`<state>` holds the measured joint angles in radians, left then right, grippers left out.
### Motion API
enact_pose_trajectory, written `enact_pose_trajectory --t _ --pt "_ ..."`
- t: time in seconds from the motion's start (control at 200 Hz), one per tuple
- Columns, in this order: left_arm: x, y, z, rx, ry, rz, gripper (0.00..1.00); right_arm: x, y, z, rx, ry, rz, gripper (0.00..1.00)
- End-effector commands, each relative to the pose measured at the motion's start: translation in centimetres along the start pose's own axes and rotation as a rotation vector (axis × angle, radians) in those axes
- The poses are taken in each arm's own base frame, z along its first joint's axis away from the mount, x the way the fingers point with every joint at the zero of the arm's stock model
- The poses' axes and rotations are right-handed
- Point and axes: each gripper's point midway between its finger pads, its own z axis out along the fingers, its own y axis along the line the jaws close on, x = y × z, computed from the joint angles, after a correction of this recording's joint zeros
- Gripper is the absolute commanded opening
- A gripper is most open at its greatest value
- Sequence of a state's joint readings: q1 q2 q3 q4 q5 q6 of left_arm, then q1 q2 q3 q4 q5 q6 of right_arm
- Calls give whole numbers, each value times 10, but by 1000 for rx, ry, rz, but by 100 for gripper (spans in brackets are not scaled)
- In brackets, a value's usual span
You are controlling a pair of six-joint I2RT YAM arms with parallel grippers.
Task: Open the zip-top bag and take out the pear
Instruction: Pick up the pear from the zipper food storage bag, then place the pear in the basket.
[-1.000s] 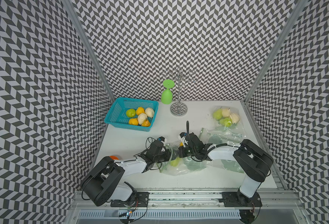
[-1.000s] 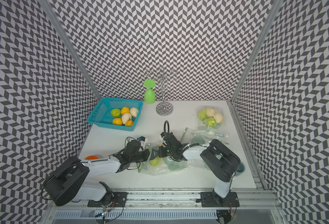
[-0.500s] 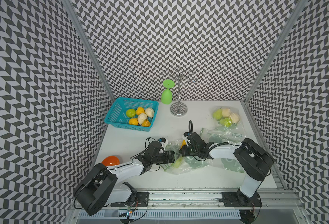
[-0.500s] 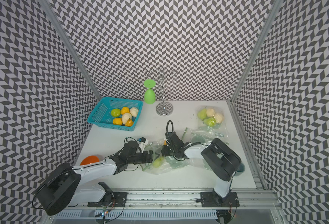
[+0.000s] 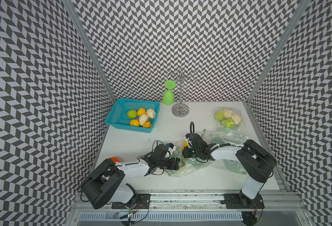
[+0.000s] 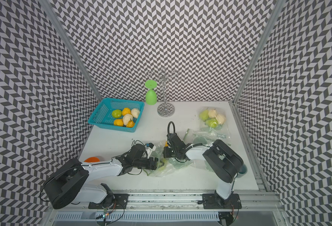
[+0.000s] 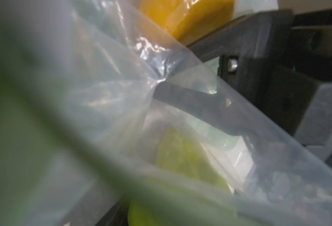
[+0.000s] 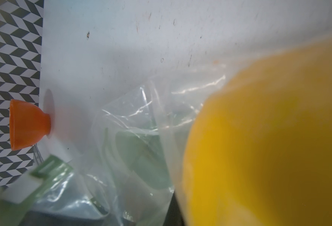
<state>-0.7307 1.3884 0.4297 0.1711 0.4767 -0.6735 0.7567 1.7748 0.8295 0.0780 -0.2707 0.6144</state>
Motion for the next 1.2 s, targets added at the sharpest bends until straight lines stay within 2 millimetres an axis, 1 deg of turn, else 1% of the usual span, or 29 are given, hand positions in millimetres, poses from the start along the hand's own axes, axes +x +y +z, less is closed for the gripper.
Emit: enact_pose_trajectory --t 0.0,0.045,0.085,0.17,0.25,0.325,0.411,0.481,0.576,0.656,0.736,0.831,0.886,0.921,0.936,0.941,0.961,0.966,0.996,1.031,1.097,1.167,1.197 --pt "12 8 3 -32 50 9 63 -7 -5 0 31 -29 12 0" --pt "10 10 1 -36 42 4 59 -7 -7 -1 37 -32 15 0" --pt "3 11 -3 -45 22 -1 53 -6 -9 -2 45 -34 21 0" --pt "-20 6 -17 -55 -45 9 46 -6 -17 -4 70 -47 41 0" --pt "-43 -6 -34 -46 -113 28 44 -7 -26 -8 100 -70 66 0" --pt "-55 -16 -47 -24 -143 36 44 -10 -35 -12 125 -97 91 0" --pt "-63 -13 -61 -40 -169 35 44 -13 -40 -15 139 -117 109 0" --pt "-67 -6 -73 -68 -184 26 44 -14 -44 -15 157 -125 119 0" --pt "-81 8 -99 -138 -249 9 44 -15 -48 -17 171 -142 135 0" --pt "-102 17 -127 -184 -335 -9 44 -19 -43 -21 144 -165 141 0" --pt "-132 19 -156 -202 -431 -10 43 -22 -32 -25 93 -176 143 0" --pt "-177 23 -195 -225 -541 -15 43 -30 -12 -37 6 -206 134 2" --pt "-204 32 -217 -255 -599 -24 43 -36 0 -46 -29 -224 117 5" --pt "-221 41 -231 -278 -633 -37 43 -40 6 -52 -44 -230 104 8" --pt "-228 43 -240 -285 -653 -36 43 -41 8 -54 -46 -231 97 9" --pt "-230 47 -239 -290 -650 -45 43 -42 9 -55 -47 -232 95 10" --pt "-239 49 -249 -304 -675 -46 43 -44 12 -58 -52 -235 87 11" --pt "-242 53 -250 -309 -675 -52 43 -44 12 -58 -50 -234 85 12" --pt "-255 62 -263 -340 -712 -59 44 -47 15 -62 -51 -237 75 14" --pt "-269 74 -274 -367 -740 -73 44 -50 19 -68 -58 -245 63 18" --pt "-292 99 -288 -412 -766 -111 46 -54 27 -76 -79 -252 46 23" --pt "-312 132 -294 -479 -775 -155 46 -56 35 -84 -100 -252 24 27" --pt "-321 143 -296 -498 -779 -166 46 -56 38 -86 -108 -250 14 28"
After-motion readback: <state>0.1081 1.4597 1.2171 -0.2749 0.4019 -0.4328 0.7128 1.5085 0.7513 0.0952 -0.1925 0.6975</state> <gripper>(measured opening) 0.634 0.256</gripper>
